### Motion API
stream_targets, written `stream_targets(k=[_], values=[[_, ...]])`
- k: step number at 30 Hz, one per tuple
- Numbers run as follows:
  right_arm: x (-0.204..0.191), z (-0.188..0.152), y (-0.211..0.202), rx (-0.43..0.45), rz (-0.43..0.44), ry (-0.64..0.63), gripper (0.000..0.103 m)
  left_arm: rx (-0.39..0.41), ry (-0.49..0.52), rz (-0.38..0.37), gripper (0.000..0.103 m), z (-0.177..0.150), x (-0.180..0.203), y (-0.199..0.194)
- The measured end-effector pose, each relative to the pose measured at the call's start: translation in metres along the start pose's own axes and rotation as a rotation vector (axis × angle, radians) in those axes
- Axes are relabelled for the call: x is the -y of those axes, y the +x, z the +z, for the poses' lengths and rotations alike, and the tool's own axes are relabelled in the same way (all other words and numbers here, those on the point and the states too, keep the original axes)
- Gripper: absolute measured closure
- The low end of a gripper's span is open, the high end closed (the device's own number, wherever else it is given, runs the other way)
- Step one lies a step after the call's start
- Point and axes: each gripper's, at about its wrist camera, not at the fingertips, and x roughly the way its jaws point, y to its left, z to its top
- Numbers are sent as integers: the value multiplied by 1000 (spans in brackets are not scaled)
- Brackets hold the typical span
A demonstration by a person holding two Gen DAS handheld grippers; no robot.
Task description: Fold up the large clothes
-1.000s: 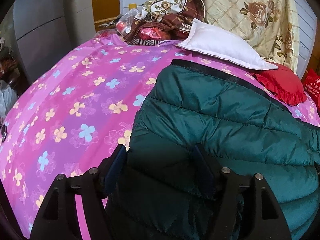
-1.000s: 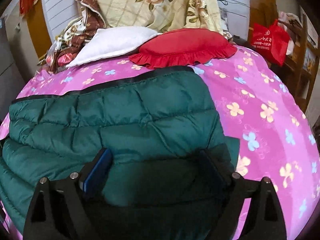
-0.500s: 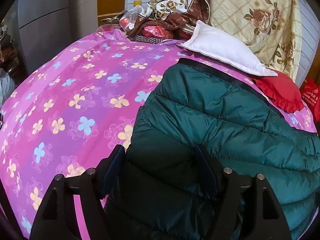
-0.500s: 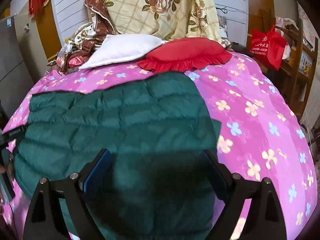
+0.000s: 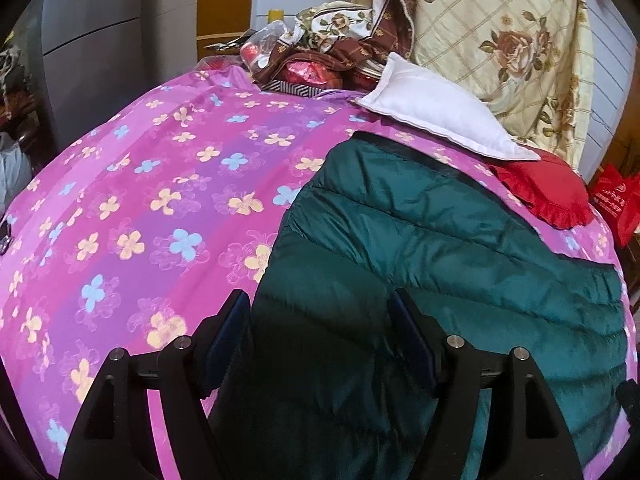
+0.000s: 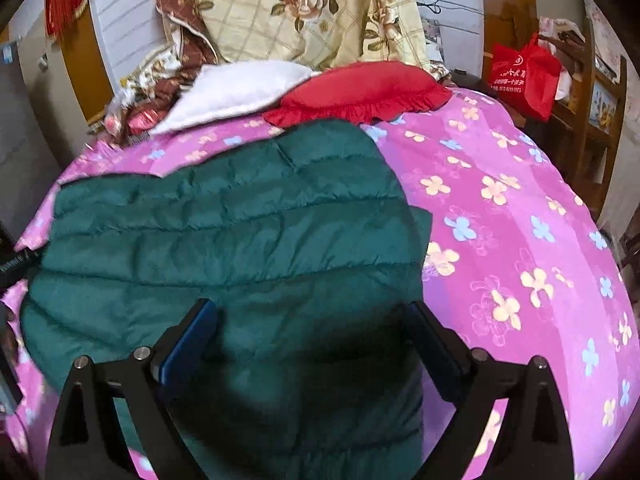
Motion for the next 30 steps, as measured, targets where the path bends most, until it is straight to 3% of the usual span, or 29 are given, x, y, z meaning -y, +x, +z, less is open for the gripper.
stream_targets(k=[11,16,23,30], values=[[-17,0,-36,6,82,-3,6,61,43,-34,49,-20,2,-60],[-26,-1,-49,24,73,-30,6,86,52,-39,49,-23,2,-73],[-32,-3,-49,12,37,-50,6,95,76,-34,49,-24,2,-67],[-23,-4,-29,-3,9,-23,6,8,-33,-93,49,-21,-20,-33]])
